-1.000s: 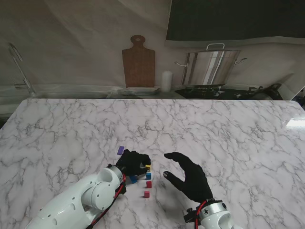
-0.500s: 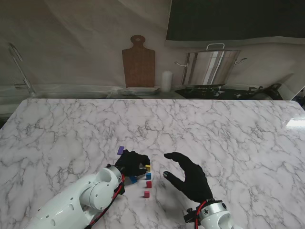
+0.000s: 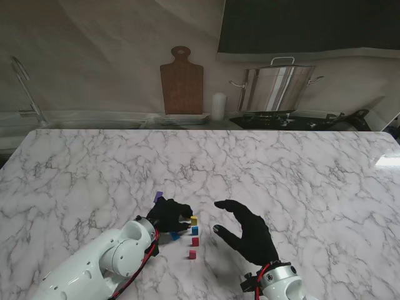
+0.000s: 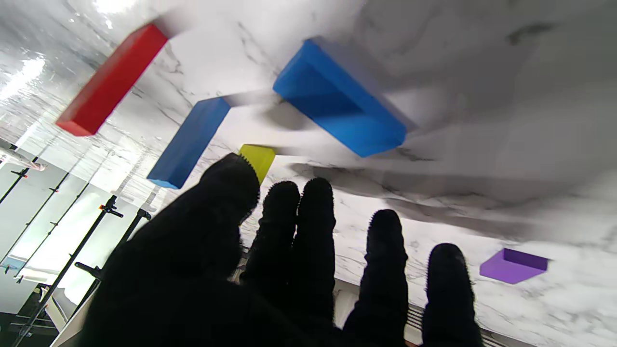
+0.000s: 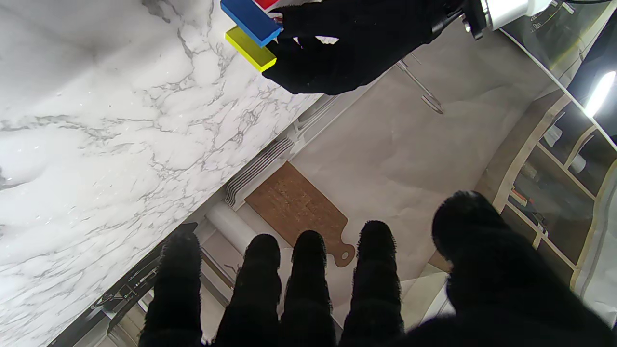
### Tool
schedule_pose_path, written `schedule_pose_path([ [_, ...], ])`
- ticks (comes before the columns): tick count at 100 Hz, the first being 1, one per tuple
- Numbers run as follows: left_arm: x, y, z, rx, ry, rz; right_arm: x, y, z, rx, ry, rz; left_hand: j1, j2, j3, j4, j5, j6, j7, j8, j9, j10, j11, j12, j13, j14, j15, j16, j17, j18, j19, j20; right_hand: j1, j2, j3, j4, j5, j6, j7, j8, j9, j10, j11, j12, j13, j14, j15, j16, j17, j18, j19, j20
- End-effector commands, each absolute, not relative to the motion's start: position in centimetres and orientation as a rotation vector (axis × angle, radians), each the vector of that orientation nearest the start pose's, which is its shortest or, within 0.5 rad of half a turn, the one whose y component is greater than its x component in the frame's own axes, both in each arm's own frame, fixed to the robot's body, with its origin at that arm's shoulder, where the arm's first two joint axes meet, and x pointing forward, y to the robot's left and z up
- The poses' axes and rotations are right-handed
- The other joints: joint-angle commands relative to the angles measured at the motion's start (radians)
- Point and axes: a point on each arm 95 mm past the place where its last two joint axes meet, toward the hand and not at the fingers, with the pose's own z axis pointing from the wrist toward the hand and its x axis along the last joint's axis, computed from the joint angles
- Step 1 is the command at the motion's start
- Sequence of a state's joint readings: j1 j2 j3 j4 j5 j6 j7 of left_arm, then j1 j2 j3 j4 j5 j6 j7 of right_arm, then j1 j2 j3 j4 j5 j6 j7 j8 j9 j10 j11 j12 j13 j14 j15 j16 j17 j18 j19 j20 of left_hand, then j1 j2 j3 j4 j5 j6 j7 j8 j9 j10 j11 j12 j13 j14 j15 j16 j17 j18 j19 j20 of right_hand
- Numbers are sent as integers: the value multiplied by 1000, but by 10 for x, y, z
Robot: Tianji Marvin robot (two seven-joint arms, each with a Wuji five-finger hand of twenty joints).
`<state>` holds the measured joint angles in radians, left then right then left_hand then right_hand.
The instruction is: Arrange dominoes in a row
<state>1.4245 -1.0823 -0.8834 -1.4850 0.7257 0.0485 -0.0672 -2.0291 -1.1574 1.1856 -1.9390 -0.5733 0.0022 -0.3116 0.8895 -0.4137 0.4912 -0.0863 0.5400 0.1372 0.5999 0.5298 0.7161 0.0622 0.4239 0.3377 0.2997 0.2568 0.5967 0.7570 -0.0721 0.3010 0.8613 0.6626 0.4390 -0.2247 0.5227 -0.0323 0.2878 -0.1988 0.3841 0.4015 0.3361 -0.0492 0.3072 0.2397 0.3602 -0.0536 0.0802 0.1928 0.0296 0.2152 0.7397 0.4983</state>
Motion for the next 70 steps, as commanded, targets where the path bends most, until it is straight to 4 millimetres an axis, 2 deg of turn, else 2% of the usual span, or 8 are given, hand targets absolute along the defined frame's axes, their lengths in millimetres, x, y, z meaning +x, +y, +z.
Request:
schedule_pose_path([
  [1,381,-72,-386,-1465,1800,-1508,255,58,-331,-2186,-1256,-2420,-22,25,29,29,-10,30,-14,11,-27,25,-8,2,-23,21,-7,-4,-23,-6,-17,22,-15,-18,16,10,-2,-14,7,4,7,-3,14,6,21,0,20,8,1,4,16,10],
  [9,380,-69,-384,-1457,1805,-1504,255,59,-331,-2185,-1255,-2421,-38,31,40,41,-15,33,-30,3,-43,24,-1,11,-33,21,-11,-4,-22,-6,-36,18,-16,-18,17,10,-2,-15,7,4,8,-2,15,6,21,0,19,8,1,3,16,10],
  [28,377,-61,-379,-1414,1825,-1494,255,59,-331,-2184,-1254,-2423,-49,39,26,41,-36,18,-54,-1,-128,25,60,101,-81,19,-3,13,-22,-10,-92,14,-16,-18,18,10,-1,-15,7,5,8,-3,15,6,21,-1,19,8,2,4,16,10],
  [34,376,-58,-378,-1398,1835,-1489,255,59,-331,-2184,-1255,-2423,-52,44,20,40,-39,0,-56,-1,-143,29,58,108,-92,20,-6,14,-24,-11,-101,14,-16,-18,18,10,-1,-15,7,5,8,-3,15,6,20,0,19,8,2,4,16,10],
  [50,374,-49,-378,-1339,1885,-1481,255,58,-331,-2185,-1250,-2427,-40,52,-10,42,-34,-109,-67,-3,-204,42,17,116,-131,22,-28,8,-24,-13,-162,19,-15,-19,18,10,-2,-15,7,5,7,-2,15,6,22,0,20,8,2,4,16,10],
  [70,373,-38,-378,-1267,1966,-1473,255,58,-330,-2188,-1248,-2427,-19,46,2,44,-61,-139,-121,-37,-289,47,-30,105,-170,17,-66,-11,-24,-20,-208,23,-14,-20,20,10,-1,-14,7,5,8,-3,15,6,21,1,20,8,3,4,16,10],
])
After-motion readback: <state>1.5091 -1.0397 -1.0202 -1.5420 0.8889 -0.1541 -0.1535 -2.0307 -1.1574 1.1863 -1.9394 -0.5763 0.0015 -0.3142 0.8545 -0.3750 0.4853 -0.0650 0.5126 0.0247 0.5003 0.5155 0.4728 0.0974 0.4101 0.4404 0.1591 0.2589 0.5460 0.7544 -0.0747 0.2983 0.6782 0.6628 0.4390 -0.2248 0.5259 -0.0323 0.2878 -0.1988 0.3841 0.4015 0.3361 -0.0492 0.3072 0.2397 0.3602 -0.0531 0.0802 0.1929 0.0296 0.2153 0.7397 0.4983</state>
